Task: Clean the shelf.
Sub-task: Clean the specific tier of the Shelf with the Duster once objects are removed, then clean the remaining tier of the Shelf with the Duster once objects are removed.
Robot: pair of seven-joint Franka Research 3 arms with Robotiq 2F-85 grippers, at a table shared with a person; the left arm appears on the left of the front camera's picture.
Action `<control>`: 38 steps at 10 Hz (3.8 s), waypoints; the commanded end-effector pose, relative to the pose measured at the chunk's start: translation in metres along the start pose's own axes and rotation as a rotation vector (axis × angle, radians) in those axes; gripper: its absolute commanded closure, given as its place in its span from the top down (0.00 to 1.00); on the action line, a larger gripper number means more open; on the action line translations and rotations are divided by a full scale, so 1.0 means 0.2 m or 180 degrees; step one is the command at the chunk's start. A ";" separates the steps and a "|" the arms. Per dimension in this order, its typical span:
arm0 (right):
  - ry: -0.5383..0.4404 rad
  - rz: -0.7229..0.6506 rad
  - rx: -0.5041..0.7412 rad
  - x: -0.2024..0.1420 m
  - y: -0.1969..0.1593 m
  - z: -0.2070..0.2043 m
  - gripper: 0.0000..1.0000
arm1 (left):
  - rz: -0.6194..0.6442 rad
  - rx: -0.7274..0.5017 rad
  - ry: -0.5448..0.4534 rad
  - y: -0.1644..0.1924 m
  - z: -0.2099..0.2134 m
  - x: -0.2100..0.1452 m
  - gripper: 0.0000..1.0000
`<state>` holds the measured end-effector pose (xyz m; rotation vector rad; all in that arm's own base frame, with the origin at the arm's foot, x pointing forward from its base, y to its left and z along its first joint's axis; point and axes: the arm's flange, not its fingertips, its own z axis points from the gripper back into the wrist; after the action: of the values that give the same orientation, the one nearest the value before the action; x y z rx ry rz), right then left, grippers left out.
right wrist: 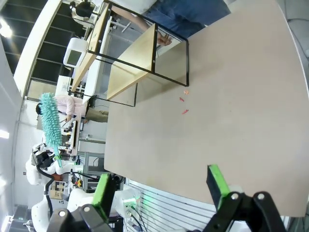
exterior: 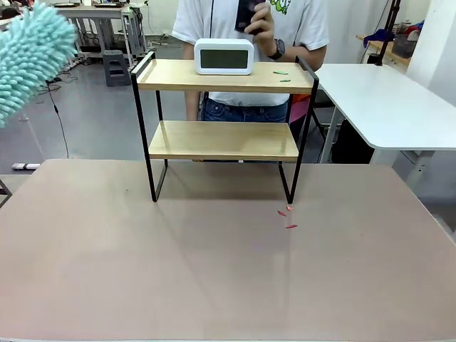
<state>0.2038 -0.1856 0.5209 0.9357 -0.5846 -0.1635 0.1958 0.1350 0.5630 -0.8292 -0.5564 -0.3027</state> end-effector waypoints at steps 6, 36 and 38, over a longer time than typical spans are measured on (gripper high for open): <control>-0.0039 0.0072 0.0058 0.01 0.01 0.00 1.00 | 0.0943 -0.0119 -0.0077 0.18 -0.11 0.10 0.12; -0.0039 0.0072 0.0058 0.01 0.01 0.00 1.00 | 0.1098 0.0453 -0.0213 -0.82 -0.52 1.08 0.12; -0.0039 0.0072 0.0058 0.01 0.01 0.00 1.00 | 0.1112 0.0455 -0.0177 -0.81 -0.58 1.12 0.12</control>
<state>0.2034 -0.1857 0.5209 0.9348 -0.5848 -0.1635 0.3383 -0.0545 0.7321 -0.7876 -0.4796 0.0842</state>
